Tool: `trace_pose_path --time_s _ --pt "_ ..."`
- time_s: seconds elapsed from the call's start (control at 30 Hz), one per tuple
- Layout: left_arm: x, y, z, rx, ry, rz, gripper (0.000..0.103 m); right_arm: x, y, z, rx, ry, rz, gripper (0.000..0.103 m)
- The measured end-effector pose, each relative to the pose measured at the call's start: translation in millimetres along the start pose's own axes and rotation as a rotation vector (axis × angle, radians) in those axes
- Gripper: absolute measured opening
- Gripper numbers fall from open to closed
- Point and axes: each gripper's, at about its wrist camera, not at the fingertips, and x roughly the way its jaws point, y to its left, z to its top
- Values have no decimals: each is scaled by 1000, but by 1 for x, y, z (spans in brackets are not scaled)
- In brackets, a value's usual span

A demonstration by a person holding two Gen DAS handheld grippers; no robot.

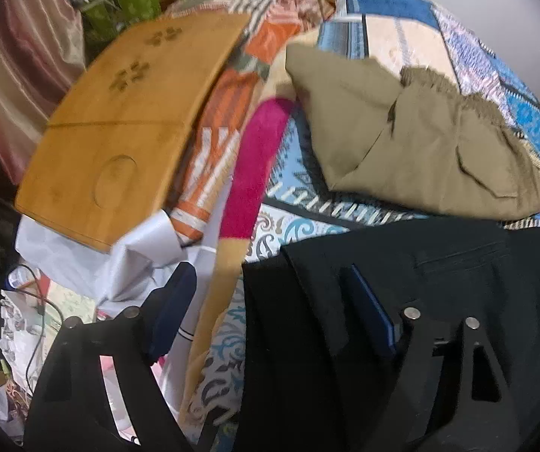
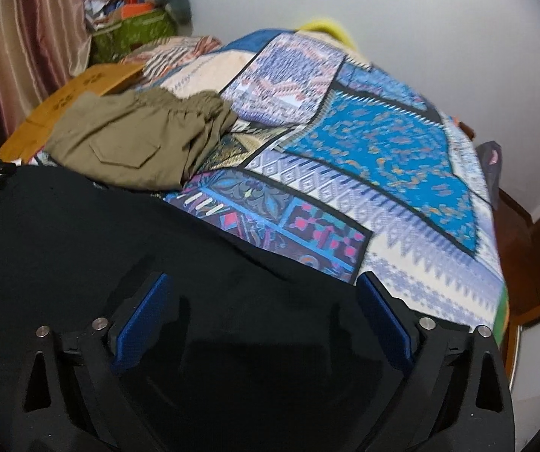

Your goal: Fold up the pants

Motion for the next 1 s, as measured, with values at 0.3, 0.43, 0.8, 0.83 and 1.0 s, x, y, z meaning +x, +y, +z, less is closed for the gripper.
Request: trace_pose_path --time_s 0.3,0.43,0.8,0.83,1.0 --pt "19 -6 5 37 62 -89 34 35 4 10 -40 53 47 67" --pt "9 -19 8 86 24 -41 16 29 11 8 -57 44 82 21" --pt "-64 -28 22 116 -163 -38 9 -6 5 22 -15 -64 24 5" --pt "-73 -30 24 121 -183 -40 9 -16 4 22 -3 -79 27 5" --pt "-127 -34 12 134 -270 -79 9 -65 5 12 24 -149 36 4"
